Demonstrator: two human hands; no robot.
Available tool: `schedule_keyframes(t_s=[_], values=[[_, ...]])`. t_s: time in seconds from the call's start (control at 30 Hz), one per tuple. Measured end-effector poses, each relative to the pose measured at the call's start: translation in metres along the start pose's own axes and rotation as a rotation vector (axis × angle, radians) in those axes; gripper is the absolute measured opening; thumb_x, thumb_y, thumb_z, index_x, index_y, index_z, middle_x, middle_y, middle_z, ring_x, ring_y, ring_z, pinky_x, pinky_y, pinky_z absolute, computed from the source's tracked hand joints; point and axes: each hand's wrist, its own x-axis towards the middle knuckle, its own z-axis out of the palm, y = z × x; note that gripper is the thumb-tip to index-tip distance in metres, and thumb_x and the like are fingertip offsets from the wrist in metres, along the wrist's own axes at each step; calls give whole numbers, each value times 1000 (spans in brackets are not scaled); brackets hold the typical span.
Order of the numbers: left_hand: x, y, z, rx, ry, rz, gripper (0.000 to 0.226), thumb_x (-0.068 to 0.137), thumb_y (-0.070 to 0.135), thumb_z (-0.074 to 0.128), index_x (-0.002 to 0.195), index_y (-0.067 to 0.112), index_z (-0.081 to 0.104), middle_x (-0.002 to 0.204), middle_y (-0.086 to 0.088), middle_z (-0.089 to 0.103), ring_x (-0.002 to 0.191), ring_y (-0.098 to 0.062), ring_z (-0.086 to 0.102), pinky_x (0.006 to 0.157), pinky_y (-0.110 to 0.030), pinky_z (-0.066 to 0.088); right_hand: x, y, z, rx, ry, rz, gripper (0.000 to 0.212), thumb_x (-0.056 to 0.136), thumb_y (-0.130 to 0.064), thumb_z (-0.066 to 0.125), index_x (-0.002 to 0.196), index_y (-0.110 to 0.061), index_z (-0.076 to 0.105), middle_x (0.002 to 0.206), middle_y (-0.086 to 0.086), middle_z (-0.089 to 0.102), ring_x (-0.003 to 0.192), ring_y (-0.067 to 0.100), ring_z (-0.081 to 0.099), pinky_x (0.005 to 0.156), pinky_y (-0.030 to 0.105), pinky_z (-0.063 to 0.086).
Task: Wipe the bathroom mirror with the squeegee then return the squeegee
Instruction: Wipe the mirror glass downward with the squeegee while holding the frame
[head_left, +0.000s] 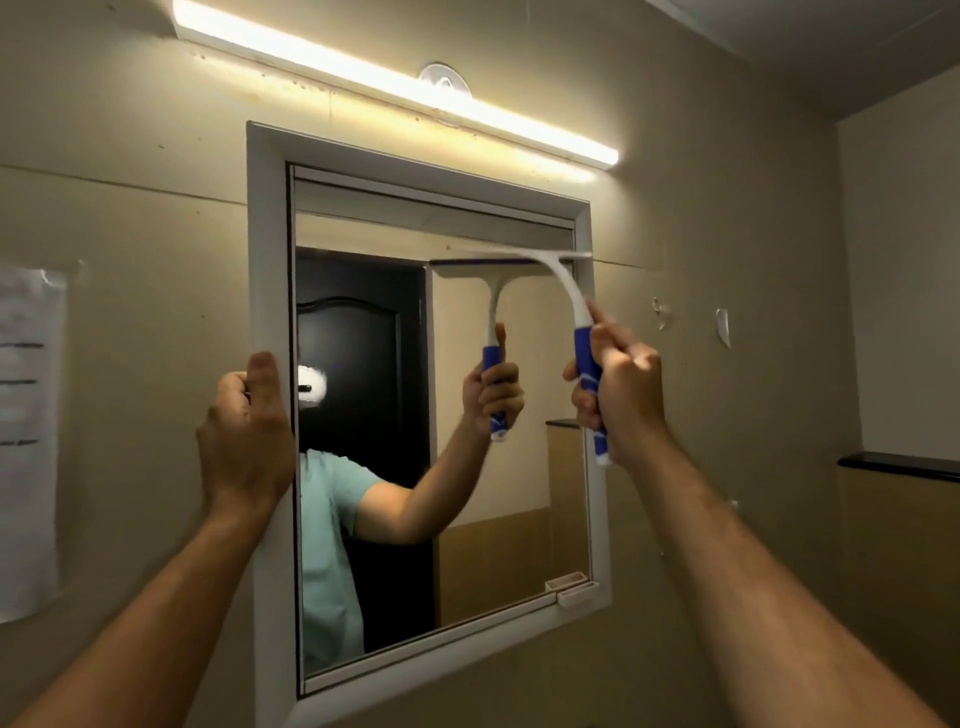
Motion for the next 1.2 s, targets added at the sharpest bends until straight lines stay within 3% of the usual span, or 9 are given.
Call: schedule_keyframes(t_s=[0.13, 0.33, 0.63, 0.87, 0.97, 1.2], values=[[-1, 0, 0, 2, 8, 8, 53, 93, 62, 21, 82, 18, 48, 64, 11, 41, 63, -18, 35, 64, -32, 28, 21, -13, 22, 9, 4, -28, 36, 104, -28, 37, 136, -37, 53, 77, 11, 59, 44, 11, 45, 38, 22, 40], [0, -3, 1, 5, 16, 32, 53, 93, 63, 20, 82, 18, 47, 64, 12, 42, 62, -18, 36, 63, -32, 28, -9, 22, 19, 97, -8, 108, 26, 103, -32, 41, 113, -48, 60, 72, 9, 57, 42, 11, 43, 37, 23, 38], [-1, 1, -2, -12, 4, 20, 51, 92, 64, 21, 84, 21, 47, 65, 15, 42, 70, -22, 42, 66, -32, 30, 14, -13, 25, 92, -39, 17, 30, 103, -32, 43, 128, -37, 59, 77, 10, 65, 44, 13, 49, 39, 24, 42], [-1, -2, -2, -22, -7, 24, 58, 90, 68, 19, 86, 18, 49, 68, 6, 46, 73, -24, 45, 67, -34, 32, -39, 36, -8, 90, -70, 150, 29, 101, -35, 44, 118, -48, 64, 66, 3, 64, 43, 14, 45, 36, 24, 39], [-2, -1, -1, -7, 2, 22, 54, 92, 65, 20, 84, 19, 47, 67, 5, 41, 72, -23, 41, 67, -34, 30, -64, 50, -18, 79, -61, 187, 31, 101, -32, 45, 126, -40, 62, 66, 6, 64, 43, 14, 47, 37, 24, 41], [-4, -2, -2, 1, -3, 28, 53, 94, 63, 20, 85, 19, 47, 65, 8, 41, 72, -23, 41, 67, -34, 30, -44, 24, 3, 67, -43, 67, 32, 100, -35, 44, 128, -45, 57, 79, 13, 66, 42, 14, 44, 39, 25, 41]])
